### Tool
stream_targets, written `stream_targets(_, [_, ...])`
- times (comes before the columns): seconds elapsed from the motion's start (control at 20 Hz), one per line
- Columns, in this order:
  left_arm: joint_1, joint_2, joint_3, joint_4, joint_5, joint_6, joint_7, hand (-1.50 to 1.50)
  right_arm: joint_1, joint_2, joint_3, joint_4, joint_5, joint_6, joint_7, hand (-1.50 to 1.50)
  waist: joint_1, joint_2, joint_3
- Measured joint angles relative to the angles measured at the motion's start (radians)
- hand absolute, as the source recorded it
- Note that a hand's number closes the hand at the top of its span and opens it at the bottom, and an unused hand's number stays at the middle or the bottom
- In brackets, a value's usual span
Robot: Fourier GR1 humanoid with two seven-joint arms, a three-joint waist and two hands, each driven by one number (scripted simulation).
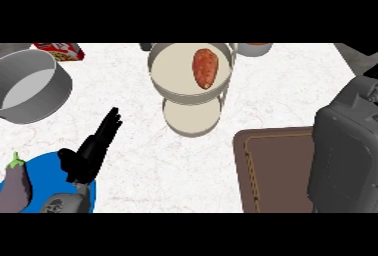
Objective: Pick the sweet potato from the tray and place it in the tiered basket
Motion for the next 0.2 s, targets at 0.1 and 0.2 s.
stream_targets(0.1, [-0.001,0.007,0.010,0.001,0.005,-0.003,0.001,0.00,0.071,0.000,0.010,-0.120,-0.003,0.023,0.001,-1.50,-0.010,0.000,0.000])
stream_targets(0.2, [0.011,0.007,0.009,-0.007,0.006,-0.003,0.003,0.00,0.139,0.000,0.026,-0.235,-0.011,0.056,0.005,-1.50,-0.014,-0.002,0.001])
